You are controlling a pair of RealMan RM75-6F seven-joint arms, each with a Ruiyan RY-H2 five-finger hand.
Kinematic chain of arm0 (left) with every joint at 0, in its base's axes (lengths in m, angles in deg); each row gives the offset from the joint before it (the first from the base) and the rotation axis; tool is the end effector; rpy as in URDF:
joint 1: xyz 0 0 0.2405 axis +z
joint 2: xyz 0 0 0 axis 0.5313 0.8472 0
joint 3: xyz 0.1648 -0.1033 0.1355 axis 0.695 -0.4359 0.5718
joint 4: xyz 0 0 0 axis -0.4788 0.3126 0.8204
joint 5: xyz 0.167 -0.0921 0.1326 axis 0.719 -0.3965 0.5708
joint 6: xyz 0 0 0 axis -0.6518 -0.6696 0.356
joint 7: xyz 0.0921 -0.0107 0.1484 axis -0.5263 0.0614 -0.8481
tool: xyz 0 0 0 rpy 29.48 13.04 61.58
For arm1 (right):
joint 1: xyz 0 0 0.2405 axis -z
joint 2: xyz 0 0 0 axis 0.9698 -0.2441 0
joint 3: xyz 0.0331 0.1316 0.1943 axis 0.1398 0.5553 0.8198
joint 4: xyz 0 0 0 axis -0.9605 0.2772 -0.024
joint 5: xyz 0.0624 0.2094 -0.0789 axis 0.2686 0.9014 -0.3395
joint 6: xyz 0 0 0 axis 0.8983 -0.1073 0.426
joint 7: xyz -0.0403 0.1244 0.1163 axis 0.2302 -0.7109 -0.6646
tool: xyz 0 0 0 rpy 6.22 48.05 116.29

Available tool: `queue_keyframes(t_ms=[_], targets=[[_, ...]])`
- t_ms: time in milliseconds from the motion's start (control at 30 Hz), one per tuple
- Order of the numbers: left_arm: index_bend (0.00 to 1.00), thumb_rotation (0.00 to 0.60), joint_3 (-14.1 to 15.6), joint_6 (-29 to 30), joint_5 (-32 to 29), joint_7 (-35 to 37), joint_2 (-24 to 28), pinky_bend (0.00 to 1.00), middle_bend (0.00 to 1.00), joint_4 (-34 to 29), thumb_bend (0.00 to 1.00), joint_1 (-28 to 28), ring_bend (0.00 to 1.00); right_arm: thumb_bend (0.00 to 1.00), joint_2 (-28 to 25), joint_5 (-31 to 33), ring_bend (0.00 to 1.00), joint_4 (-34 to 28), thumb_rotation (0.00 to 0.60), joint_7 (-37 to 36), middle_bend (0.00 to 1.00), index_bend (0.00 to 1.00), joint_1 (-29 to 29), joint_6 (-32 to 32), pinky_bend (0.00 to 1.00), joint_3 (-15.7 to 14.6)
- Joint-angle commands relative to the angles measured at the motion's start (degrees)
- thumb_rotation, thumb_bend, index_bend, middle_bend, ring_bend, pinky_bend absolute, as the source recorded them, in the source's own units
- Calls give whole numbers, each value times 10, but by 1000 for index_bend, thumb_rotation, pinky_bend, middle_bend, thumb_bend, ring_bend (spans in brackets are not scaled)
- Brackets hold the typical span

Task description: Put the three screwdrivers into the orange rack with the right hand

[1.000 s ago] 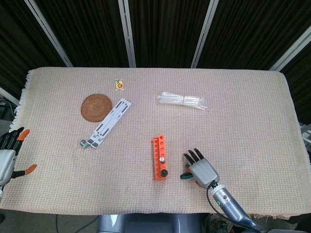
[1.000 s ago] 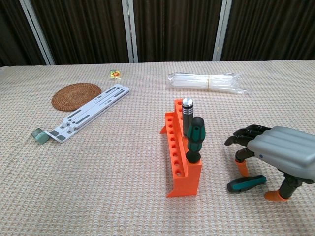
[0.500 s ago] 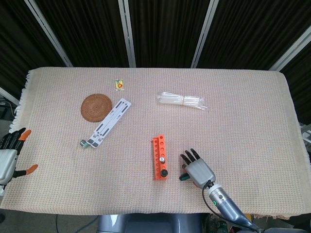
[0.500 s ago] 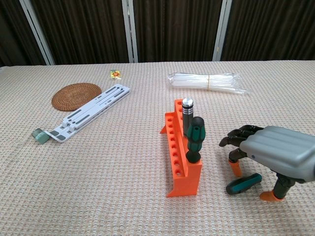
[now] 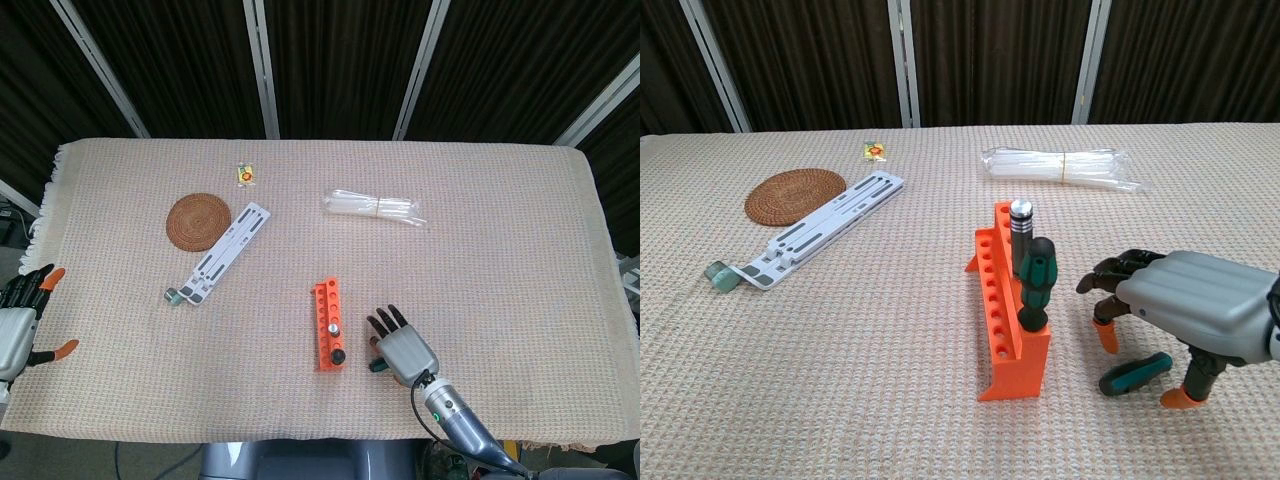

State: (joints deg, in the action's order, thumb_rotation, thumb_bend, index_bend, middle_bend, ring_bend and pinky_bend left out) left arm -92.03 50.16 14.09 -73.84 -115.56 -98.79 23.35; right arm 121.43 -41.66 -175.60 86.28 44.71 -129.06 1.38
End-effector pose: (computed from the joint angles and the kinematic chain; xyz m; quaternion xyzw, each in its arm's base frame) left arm -0.3030 0.2298 0.1280 -0.6079 -0.4219 -0.3522 0.5731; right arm -0.1493 -0.2462 -0.0728 0.8304 -0.2971 0.2484 0.4006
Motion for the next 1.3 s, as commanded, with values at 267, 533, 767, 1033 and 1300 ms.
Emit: queue_keyframes(t_ms=[267,533,767,1033,1300], targets=[[39,600,1,-7,-3,1,-1,0,0,2,153,-2,0,80,12,11,0,2,600,3,106,486,-5,1,0,-2],[39,600,2,-12,-6,4,-1,0,0,4,153,-3,0,80,26,23,0,9,600,4,106,488,-11,1,0,3],[37,600,3,-14,-7,7,-2,0,0,8,152,-3,0,125,31,32,0,15,600,4,106,472,-16,0,0,4],[35,600,4,-18,-4,11,-3,0,0,9,153,-6,0,220,32,42,0,20,600,0,107,465,-19,0,0,3],[34,600,6,-22,-3,13,-1,0,0,8,152,-7,0,224,34,49,0,23,600,-3,106,467,-23,1,0,1]])
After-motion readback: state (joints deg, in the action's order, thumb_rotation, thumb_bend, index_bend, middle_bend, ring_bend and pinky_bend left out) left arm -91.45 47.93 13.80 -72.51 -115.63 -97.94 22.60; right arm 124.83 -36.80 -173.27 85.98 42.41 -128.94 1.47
